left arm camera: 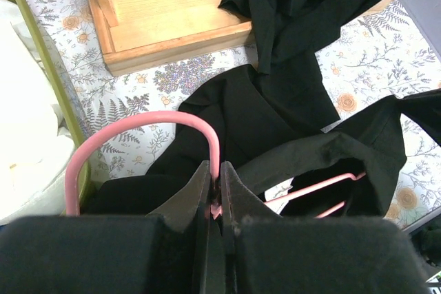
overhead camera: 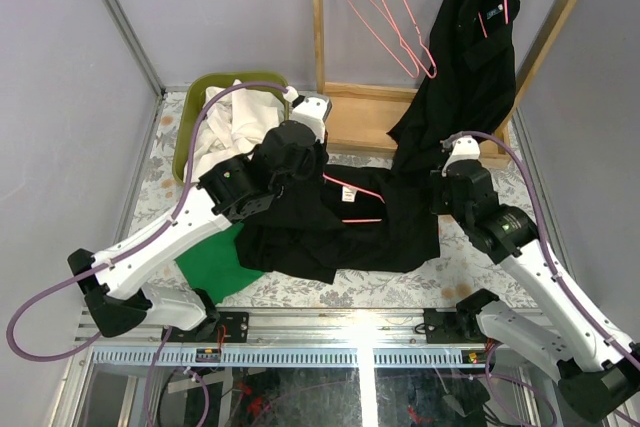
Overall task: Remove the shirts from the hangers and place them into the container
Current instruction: Remove the shirt from the hanger.
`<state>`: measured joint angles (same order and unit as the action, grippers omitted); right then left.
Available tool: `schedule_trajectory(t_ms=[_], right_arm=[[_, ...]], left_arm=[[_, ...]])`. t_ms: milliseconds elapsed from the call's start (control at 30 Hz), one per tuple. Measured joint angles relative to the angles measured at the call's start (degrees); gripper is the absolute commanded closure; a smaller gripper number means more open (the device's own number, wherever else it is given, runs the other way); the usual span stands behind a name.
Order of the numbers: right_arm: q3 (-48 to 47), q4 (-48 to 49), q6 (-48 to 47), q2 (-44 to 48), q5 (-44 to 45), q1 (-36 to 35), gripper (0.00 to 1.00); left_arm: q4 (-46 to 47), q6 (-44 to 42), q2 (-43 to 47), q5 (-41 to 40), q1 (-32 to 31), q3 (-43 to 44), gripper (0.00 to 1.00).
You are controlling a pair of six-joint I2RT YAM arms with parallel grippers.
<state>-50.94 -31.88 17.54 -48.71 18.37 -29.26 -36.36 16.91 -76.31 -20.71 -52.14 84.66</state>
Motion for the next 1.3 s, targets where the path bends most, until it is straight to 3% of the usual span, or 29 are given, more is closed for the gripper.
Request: schedule_trajectory(t_ms=[133,300,400,633,800,967,1300], right_arm=[[0.11,0.09,-0.35,0.42,-3.06,0.0,0.61],[-2.4,-3.28,-0.22,0.96,-5.31,0.02,0.5],[-6.51,-3.5,0.66,2.58,-11.28,0.02,0.42],[-8.79,0.35,1.95,3.06,-30.08,-0.02,0.34],[-8.66,-2.45,1.07,-5.33,-30.03,-0.17,0.3],[-7.56,-3.06,0.85,-5.09,-29.59,-0.33,0.24],[-7.28,-4.55,0.55,-8.41,-27.15,-3.45,0.25]], left_arm=[[0.02,-0.33,0.13,0.33,0.0,-0.07,1.0],[-0.09,-0.28,0.13,-0.35,0.0,-0.07,1.0],[-0.26,-0.07,0.13,-1.75,0.0,-0.07,1.0],[-0.87,1.57,-0.13,-3.98,0.0,0.0,1.0],[-1.05,2.73,-1.22,-4.9,0.0,0.72,1.0],[-3.54,4.61,-3.61,-7.45,0.0,2.32,1.0],[-4.61,7.3,-6.34,-8.15,0.0,3.72,1.0]])
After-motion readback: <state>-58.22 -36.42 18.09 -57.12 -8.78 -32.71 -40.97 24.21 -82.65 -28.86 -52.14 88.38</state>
